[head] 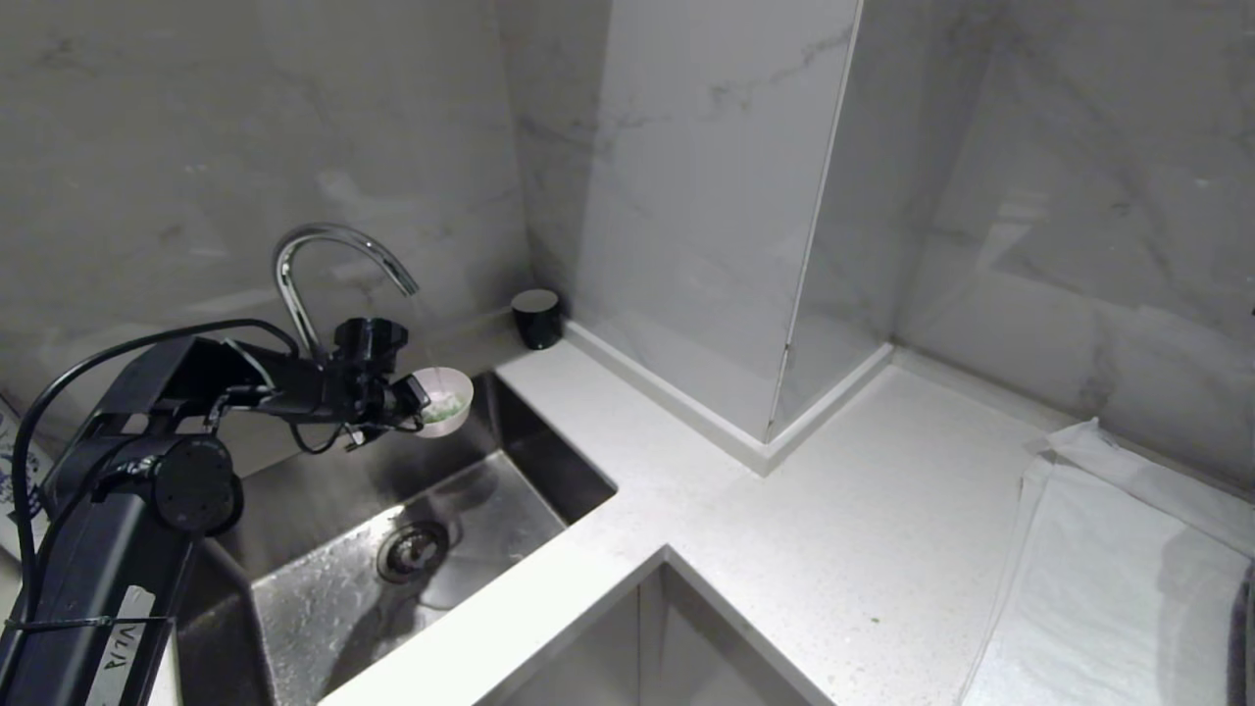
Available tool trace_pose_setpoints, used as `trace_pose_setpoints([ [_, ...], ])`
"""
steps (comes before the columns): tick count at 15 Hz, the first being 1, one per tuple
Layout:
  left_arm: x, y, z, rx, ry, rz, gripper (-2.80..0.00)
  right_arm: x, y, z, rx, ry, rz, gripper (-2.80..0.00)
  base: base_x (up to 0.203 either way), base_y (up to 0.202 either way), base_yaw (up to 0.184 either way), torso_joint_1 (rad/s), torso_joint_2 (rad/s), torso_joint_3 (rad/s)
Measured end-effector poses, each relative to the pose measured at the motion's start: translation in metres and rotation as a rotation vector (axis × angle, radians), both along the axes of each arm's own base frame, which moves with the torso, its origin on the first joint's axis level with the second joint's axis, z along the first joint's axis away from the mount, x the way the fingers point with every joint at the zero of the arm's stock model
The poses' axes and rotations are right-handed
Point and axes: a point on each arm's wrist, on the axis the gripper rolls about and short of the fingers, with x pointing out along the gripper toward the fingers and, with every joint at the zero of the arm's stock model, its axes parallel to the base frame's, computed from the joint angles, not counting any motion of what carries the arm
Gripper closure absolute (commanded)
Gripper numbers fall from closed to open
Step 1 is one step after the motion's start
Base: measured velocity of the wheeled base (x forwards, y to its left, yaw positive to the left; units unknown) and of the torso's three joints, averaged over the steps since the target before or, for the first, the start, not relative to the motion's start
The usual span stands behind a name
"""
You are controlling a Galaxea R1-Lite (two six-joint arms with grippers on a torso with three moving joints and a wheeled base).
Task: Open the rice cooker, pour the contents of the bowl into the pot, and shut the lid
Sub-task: Fill a bowl with water from the tap
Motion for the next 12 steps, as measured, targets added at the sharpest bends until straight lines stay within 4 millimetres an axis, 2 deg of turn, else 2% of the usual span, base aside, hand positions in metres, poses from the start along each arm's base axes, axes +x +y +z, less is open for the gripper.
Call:
trace_pose_setpoints([
  [12,0.0001,0.0008,0.0007,-0.002,-0.002,0.002,0.0,0.0,0.0,0.0,0.0,0.0,0.0,0.0,0.0,0.0,0.0,0.0,0.0,0.0],
])
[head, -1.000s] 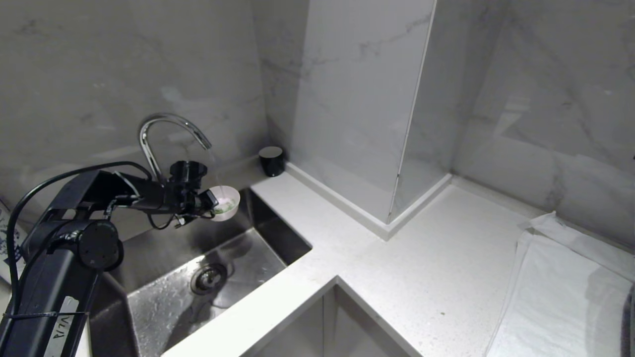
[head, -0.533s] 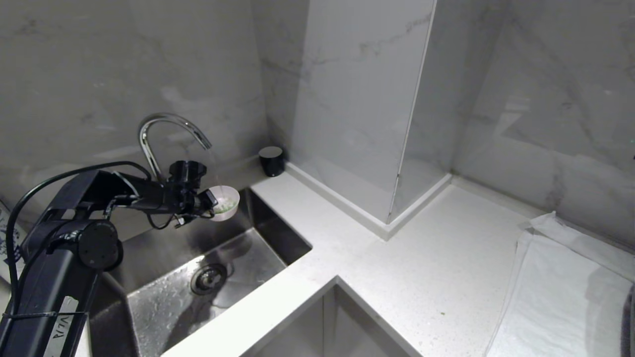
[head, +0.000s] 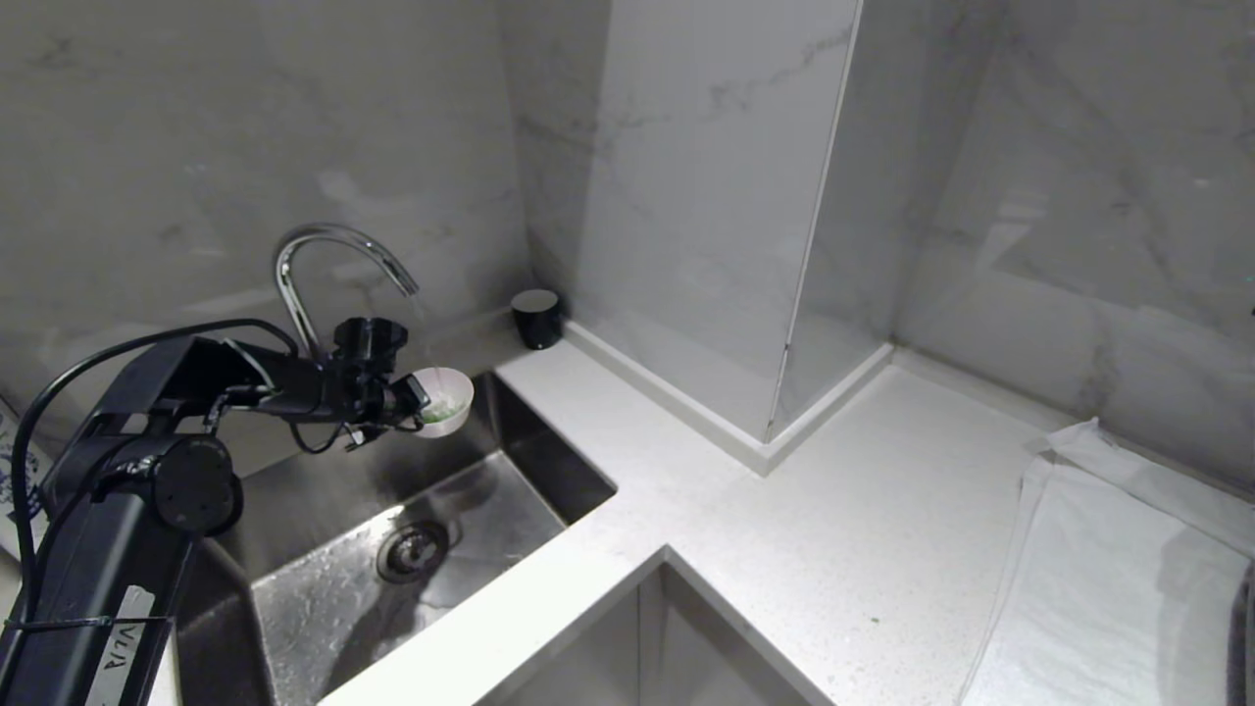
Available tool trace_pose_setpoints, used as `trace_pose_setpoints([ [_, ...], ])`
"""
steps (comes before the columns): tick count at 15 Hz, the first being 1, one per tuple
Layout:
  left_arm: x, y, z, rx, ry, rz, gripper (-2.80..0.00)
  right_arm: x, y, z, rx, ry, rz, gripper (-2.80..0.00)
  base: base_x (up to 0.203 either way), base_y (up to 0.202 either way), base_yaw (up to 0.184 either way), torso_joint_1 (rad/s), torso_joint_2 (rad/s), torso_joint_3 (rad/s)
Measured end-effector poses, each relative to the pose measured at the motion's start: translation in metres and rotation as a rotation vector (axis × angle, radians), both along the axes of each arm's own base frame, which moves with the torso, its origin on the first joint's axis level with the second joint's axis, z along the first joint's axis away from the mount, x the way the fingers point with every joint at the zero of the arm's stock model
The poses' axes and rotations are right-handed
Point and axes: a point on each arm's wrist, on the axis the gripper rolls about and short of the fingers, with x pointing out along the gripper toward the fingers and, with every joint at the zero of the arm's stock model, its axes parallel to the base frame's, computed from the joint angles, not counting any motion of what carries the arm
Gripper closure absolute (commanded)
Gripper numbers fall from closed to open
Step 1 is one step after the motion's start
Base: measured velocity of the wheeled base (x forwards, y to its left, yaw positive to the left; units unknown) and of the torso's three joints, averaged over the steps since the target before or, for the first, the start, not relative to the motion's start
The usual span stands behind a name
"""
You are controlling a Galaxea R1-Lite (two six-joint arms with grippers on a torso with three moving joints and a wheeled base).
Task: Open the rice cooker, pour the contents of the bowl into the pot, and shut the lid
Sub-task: Fill a bowl with water from the tap
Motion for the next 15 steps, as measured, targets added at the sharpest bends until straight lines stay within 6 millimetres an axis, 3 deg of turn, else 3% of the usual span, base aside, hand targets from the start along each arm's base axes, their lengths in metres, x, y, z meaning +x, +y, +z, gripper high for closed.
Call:
trace_pose_setpoints([
  [15,-0.0001,0.003,0.0002,-0.005,-0.002,0.01,0.0,0.0,0.0,0.0,0.0,0.0,0.0,0.0,0.0,0.0,0.0,0.0,0.0,0.0],
])
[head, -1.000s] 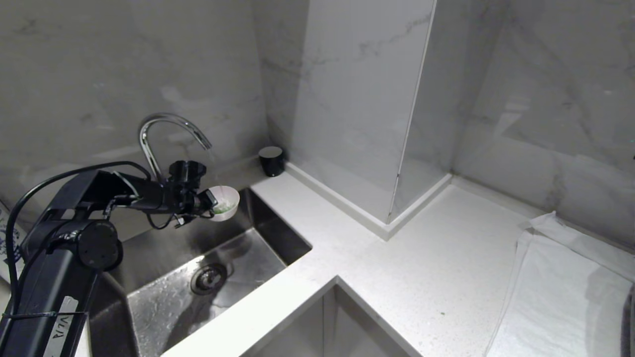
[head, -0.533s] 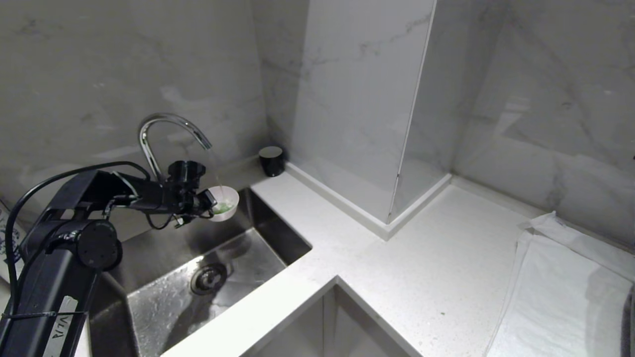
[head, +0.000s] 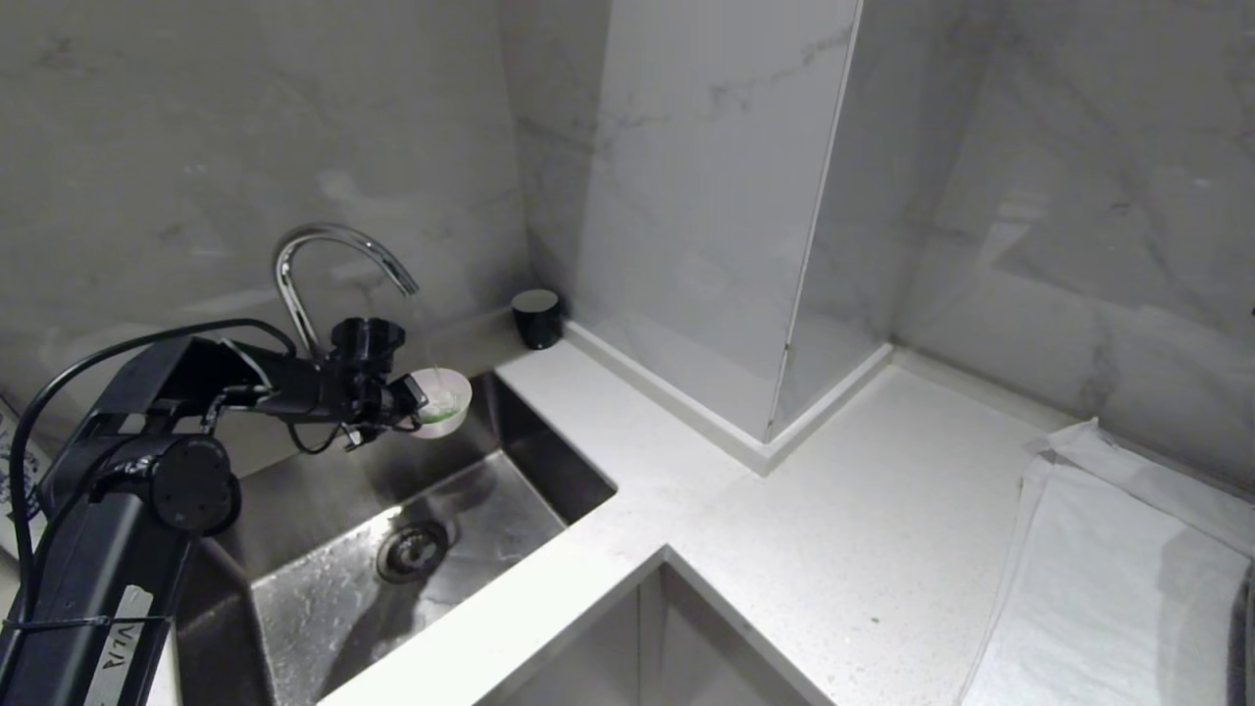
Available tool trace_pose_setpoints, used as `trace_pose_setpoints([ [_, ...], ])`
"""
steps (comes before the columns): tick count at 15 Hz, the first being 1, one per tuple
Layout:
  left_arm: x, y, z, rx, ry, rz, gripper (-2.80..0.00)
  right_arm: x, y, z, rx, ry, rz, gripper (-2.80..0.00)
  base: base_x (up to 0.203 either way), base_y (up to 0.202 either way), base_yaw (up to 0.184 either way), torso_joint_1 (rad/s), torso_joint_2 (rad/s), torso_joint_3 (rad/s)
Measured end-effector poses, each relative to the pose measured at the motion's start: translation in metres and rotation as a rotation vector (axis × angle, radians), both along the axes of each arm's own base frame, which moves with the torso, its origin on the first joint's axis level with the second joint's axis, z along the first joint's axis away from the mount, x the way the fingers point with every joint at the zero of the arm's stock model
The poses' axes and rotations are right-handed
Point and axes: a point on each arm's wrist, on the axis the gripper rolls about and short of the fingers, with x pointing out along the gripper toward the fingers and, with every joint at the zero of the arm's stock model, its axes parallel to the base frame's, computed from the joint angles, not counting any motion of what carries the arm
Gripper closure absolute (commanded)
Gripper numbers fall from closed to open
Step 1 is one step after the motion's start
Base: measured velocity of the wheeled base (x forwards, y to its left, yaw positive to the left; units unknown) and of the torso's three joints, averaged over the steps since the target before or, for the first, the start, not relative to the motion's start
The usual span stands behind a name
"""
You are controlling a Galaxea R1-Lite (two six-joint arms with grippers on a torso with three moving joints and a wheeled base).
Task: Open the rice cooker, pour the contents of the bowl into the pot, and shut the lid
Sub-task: Fill a bowl with water from the tap
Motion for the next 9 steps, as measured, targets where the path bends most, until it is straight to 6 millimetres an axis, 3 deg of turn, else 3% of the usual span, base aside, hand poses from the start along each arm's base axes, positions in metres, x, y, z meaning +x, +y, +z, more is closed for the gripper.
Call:
trace_pose_setpoints([
  [9,-0.0007,0.0027,-0.0012,-0.003,0.011,0.003,0.0,0.0,0.0,0.0,0.0,0.0,0.0,0.0,0.0,0.0,0.0,0.0,0.0,0.0],
])
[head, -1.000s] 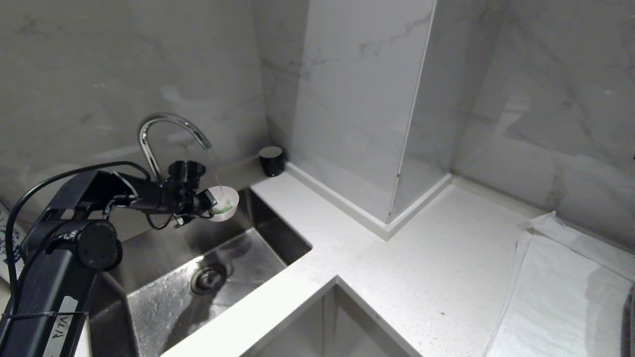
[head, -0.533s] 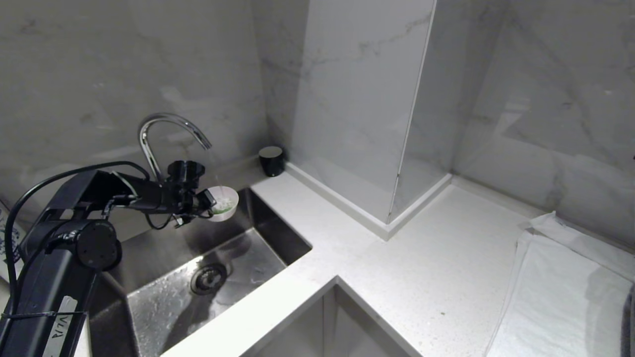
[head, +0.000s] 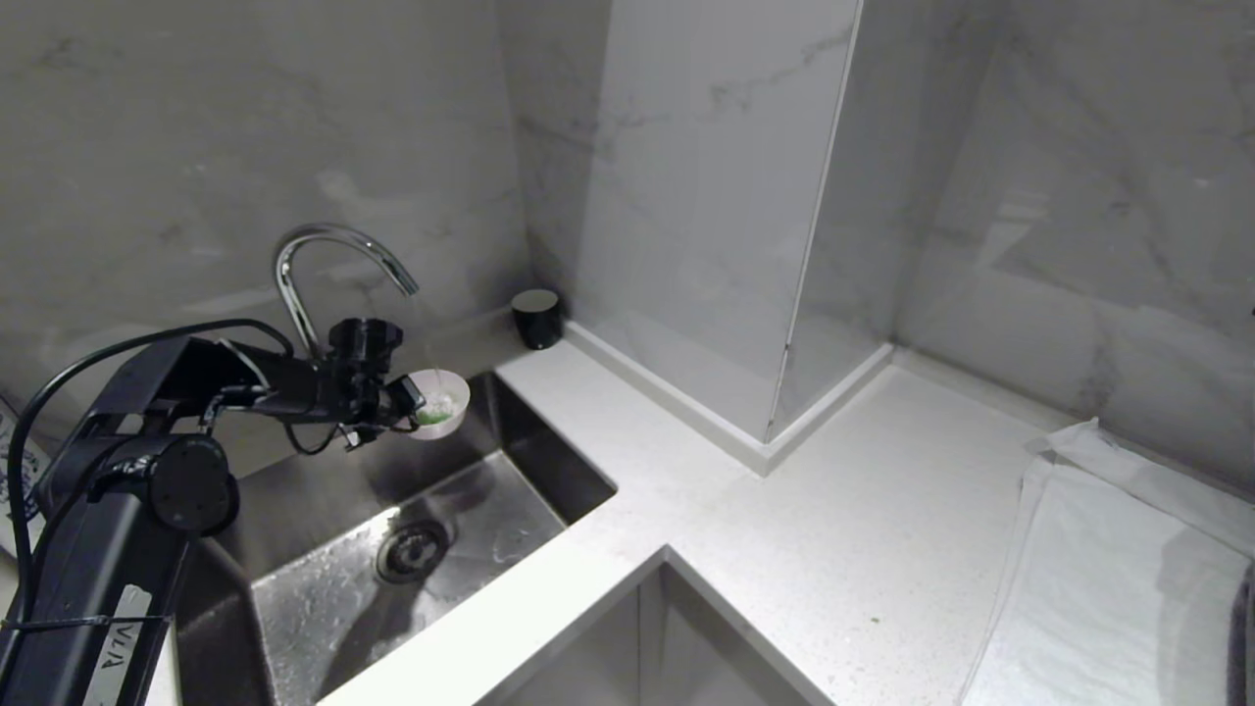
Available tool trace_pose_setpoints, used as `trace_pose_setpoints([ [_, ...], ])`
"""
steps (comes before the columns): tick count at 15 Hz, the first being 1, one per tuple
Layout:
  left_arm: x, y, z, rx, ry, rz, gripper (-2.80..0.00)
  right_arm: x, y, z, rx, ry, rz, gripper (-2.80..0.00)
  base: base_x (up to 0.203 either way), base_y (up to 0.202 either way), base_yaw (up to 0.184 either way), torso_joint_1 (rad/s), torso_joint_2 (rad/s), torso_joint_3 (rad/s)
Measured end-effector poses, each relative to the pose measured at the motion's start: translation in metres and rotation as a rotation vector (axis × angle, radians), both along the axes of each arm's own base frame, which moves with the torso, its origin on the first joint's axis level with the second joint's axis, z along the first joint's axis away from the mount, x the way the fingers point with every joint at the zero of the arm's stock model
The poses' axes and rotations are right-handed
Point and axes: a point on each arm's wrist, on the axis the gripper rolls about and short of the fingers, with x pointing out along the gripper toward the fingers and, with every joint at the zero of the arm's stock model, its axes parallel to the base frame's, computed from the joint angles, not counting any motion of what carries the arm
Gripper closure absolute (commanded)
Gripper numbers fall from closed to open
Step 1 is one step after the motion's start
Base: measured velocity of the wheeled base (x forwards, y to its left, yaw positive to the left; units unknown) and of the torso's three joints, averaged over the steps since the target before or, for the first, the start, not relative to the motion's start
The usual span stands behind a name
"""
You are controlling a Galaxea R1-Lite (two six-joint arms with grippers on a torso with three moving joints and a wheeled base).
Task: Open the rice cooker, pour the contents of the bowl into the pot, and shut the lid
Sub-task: Fill a bowl with water from the tap
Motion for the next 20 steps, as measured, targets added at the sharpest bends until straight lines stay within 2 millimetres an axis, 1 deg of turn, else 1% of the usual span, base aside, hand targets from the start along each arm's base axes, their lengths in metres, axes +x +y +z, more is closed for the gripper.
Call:
trace_pose_setpoints([
  [2,-0.002,0.0,-0.001,-0.004,0.019,-0.004,0.0,0.0,0.0,0.0,0.0,0.0,0.0,0.0,0.0,0.0,0.0,0.0,0.0,0.0],
  [8,0.0,0.0,0.003,-0.01,0.005,0.003,0.0,0.0,0.0,0.0,0.0,0.0,0.0,0.0,0.0,0.0,0.0,0.0,0.0,0.0],
  [12,-0.006,0.0,-0.002,-0.027,0.058,0.015,0.0,0.0,0.0,0.0,0.0,0.0,0.0,0.0,0.0,0.0,0.0,0.0,0.0,0.0],
  [16,-0.016,-0.013,-0.003,-0.041,0.101,-0.005,0.0,0.0,0.0,0.0,0.0,0.0,0.0,0.0,0.0,0.0,0.0,0.0,0.0,0.0],
  [20,-0.029,-0.034,0.001,-0.103,0.131,-0.062,0.0,0.0,0.0,0.0,0.0,0.0,0.0,0.0,0.0,0.0,0.0,0.0,0.0,0.0],
])
